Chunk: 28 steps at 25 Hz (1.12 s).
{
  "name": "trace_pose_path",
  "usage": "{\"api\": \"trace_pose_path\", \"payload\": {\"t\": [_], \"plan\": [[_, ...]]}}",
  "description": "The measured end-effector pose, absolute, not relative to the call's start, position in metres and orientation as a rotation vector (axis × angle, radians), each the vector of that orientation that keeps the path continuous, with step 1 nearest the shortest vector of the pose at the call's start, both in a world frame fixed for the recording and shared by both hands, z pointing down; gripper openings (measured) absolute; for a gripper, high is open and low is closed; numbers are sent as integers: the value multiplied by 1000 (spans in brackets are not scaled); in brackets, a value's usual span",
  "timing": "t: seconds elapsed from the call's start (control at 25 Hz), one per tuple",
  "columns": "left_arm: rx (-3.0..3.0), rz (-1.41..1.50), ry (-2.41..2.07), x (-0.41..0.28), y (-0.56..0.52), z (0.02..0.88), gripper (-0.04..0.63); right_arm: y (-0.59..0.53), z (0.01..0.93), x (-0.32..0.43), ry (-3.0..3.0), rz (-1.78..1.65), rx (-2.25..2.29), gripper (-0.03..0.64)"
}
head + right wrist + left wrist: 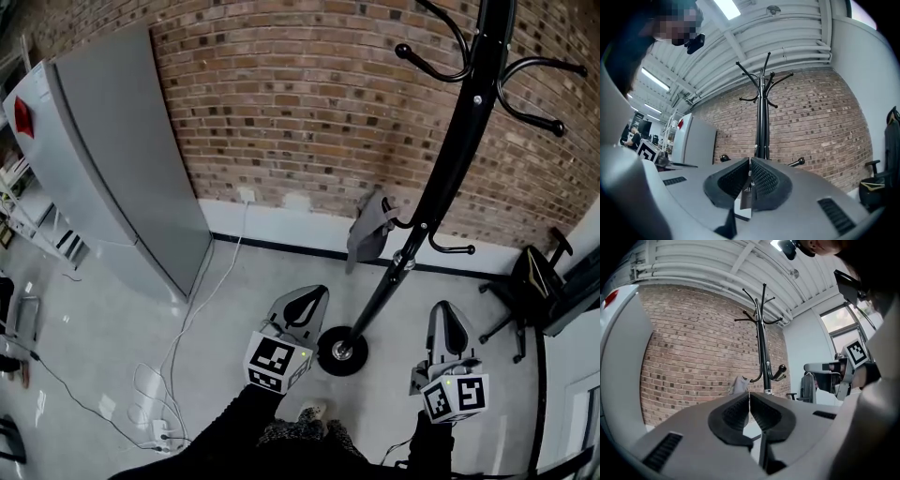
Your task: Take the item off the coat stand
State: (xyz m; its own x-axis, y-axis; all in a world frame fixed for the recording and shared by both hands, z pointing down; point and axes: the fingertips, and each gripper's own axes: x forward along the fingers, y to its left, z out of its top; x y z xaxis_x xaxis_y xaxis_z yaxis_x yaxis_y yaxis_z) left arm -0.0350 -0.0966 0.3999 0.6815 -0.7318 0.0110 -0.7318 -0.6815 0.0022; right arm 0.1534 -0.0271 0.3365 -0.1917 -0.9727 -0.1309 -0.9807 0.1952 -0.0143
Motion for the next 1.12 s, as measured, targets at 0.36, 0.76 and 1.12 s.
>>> {"api": "trace_pose_path", "payload": {"t": [0.36, 0.76, 1.12], "plan": [[2928, 49, -1189, -26, -144, 400, 8, -65, 325, 164, 2294, 145, -1962, 11], [2918, 68, -1129, -3, -171, 413, 9, -77, 327, 174, 2286, 130, -2005, 11], [2905, 118, -1163, 13, -178, 433, 9, -86, 335, 184, 2321, 99, -1977, 11]]}}
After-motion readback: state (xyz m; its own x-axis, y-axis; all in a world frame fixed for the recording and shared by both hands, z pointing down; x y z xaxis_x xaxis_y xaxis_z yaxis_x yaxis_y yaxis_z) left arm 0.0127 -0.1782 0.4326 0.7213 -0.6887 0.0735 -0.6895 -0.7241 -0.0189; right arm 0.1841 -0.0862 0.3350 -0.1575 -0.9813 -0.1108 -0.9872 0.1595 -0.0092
